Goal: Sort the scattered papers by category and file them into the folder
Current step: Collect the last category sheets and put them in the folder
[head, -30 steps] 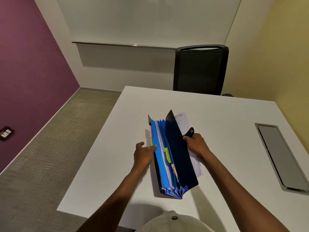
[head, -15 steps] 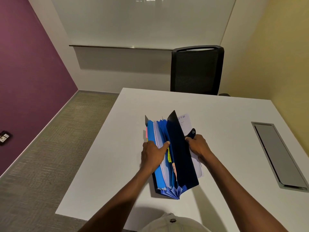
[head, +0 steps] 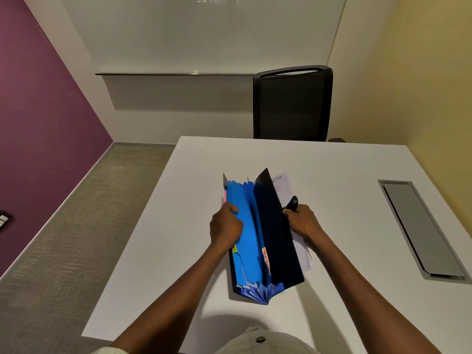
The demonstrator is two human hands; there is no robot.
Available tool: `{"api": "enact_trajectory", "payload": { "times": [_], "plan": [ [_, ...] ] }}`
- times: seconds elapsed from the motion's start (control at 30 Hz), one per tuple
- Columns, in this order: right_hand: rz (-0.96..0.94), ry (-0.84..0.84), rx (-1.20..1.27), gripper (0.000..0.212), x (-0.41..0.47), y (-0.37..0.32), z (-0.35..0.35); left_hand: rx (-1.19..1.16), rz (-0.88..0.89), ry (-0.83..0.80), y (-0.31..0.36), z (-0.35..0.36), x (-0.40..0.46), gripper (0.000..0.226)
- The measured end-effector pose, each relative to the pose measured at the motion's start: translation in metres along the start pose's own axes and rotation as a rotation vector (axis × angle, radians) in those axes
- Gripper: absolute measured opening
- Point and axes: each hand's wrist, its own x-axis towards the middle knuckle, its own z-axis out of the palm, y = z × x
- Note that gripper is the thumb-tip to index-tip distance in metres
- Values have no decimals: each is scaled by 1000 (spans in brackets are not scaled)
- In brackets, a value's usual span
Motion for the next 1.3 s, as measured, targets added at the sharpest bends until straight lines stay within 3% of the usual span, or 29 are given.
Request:
{"api": "enact_trajectory", "payload": {
  "times": [0.13, 0.23, 0.33, 0.6, 0.77, 0.83, 0.93, 0.97, 1.07, 1.13, 1.23, 1.3],
  "plan": [
    [10, 20, -8, 30, 4, 1, -2, 208, 75, -83, 1, 16, -12, 9],
    [-4, 40, -32, 28, 10, 3, -7, 293, 113, -80, 6, 18, -9, 40],
    [-6, 24, -32, 28, 15, 10, -7, 363, 137, -55, 15, 10, 0, 16],
    [-32, -54, -178, 35, 15, 19, 3, 433, 148, -117, 14, 5, 11, 39],
    [-128, -172, -453, 84, 7, 4, -26, 415, 166, -123, 18, 10, 12, 41],
    [-210, -79, -505, 82, -1, -5, -40, 408, 185, -124, 20, 12, 13, 41],
    [-498, 252, -574, 35, -9, -14, -58, 410, 208, -131, 21, 15, 13, 41],
    [-601, 351, -584, 30, -11, -19, -63, 410, 216, -134, 21, 17, 13, 40],
    [-708, 486, -476, 28, -19, -44, -81, 386, 253, -152, 22, 20, 14, 33],
    [-749, 538, -331, 29, -32, -67, -92, 358, 263, -172, 21, 22, 16, 16],
    [-886, 688, -220, 19, -56, -96, -100, 346, 249, -195, 22, 22, 18, 26],
    [-905, 675, -201, 19, -59, -101, -93, 373, 252, -202, 22, 22, 20, 44]
  ]
}}
